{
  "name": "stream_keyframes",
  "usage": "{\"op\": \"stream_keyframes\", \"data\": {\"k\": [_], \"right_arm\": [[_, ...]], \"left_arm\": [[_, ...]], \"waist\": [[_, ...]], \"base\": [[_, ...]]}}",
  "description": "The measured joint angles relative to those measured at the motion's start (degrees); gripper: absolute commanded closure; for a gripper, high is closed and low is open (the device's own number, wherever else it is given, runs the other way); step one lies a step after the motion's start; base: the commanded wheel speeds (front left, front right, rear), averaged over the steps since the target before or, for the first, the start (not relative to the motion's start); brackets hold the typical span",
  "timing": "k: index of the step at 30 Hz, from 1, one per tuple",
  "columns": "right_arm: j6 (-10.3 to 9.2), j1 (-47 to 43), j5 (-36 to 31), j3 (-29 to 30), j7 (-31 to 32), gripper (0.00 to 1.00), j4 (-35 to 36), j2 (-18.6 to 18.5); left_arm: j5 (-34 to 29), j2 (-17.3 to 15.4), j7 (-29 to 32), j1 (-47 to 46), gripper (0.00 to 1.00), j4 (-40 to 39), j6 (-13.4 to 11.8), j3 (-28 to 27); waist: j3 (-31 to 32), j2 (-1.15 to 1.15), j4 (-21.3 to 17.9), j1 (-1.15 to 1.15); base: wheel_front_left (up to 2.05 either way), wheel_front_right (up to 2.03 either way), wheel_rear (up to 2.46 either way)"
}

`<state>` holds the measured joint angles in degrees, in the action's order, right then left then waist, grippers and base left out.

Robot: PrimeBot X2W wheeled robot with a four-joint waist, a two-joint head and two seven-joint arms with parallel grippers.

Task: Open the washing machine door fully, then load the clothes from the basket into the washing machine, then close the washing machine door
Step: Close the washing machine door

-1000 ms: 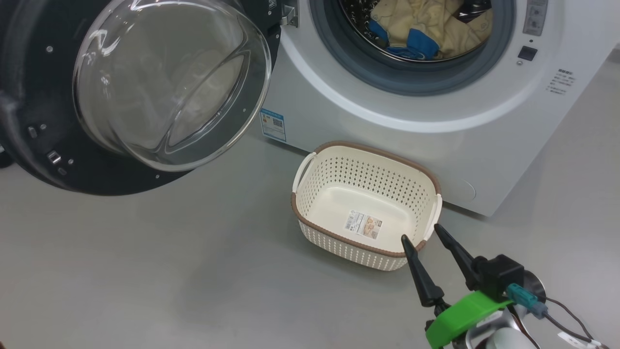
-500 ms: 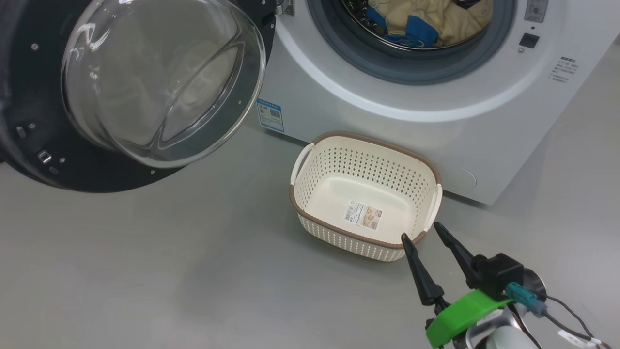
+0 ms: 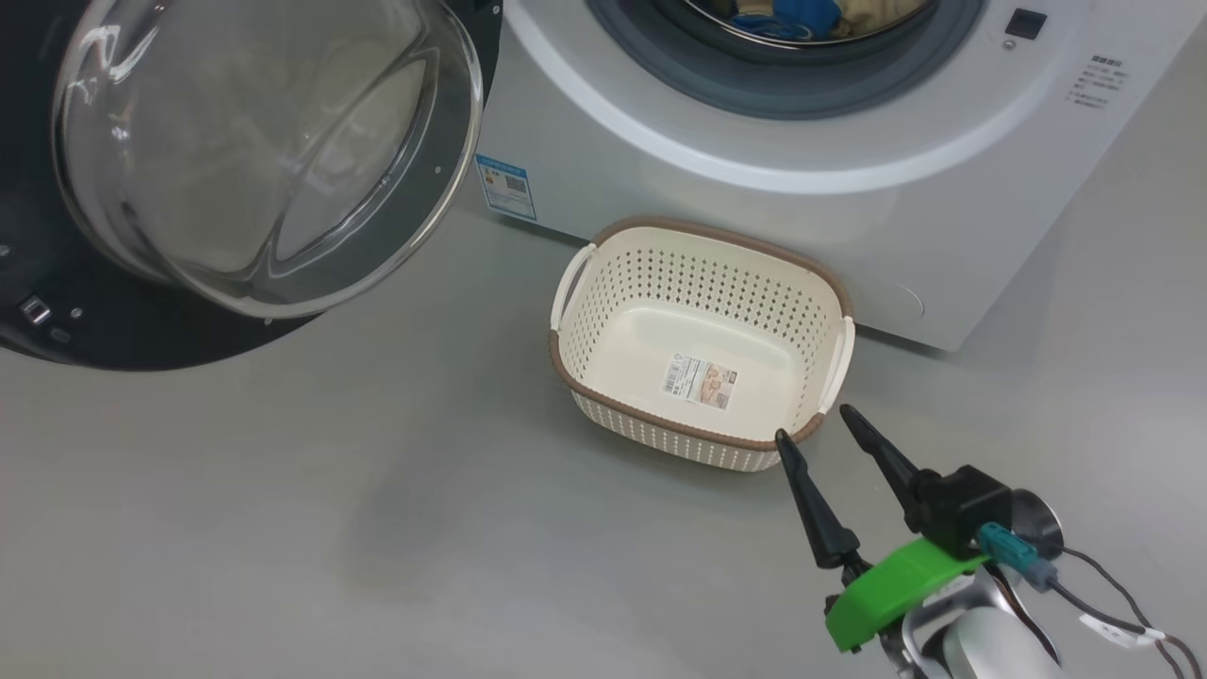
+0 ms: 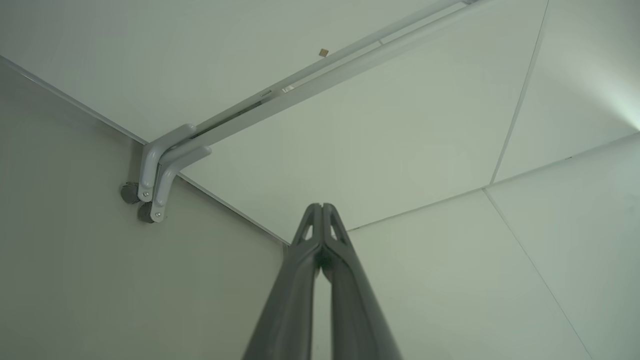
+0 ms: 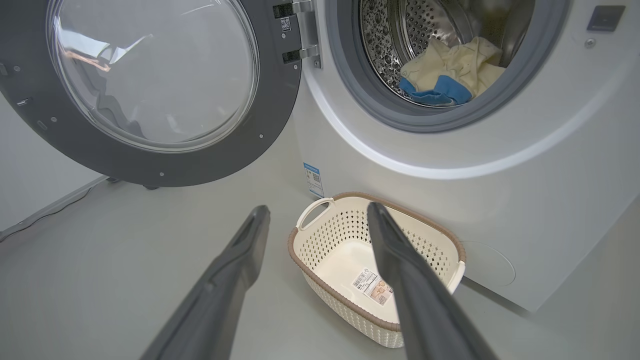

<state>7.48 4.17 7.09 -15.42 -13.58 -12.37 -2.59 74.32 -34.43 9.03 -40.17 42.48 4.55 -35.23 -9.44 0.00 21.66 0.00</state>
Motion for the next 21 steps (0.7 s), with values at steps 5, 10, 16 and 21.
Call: {"op": "stream_keyframes", "data": {"k": [5,10,16,21], "right_arm": [[0.01,1.35,-1.45,-0.09,1.27,0.0,0.51,-0.03],[0.01,2.21,-2.25,-0.12,2.63,0.0,1.38,-0.07],[0.0,2.25,-3.23,-0.35,3.58,0.0,2.33,-0.11],[0.01,2.76,-3.75,-0.4,4.13,0.0,3.02,-0.14]], "left_arm": [[2.07,-2.01,4.47,-3.36,1.0,7.05,1.04,0.23],[4.3,-2.97,8.32,-7.08,1.0,11.35,1.9,0.29],[6.8,-3.11,12.22,-9.48,1.0,13.71,2.5,0.18],[8.95,-2.92,15.81,-9.44,1.0,12.3,2.5,0.24]], "waist": [[-1.68,0.0,-0.81,0.0],[-3.35,0.0,-1.39,0.0],[-5.11,0.0,-2.25,0.0],[-6.32,0.0,-2.86,0.0]], "base": [[0.0,0.0,0.0],[0.0,0.0,0.0],[0.0,0.0,0.0],[0.0,0.0,0.0]]}}
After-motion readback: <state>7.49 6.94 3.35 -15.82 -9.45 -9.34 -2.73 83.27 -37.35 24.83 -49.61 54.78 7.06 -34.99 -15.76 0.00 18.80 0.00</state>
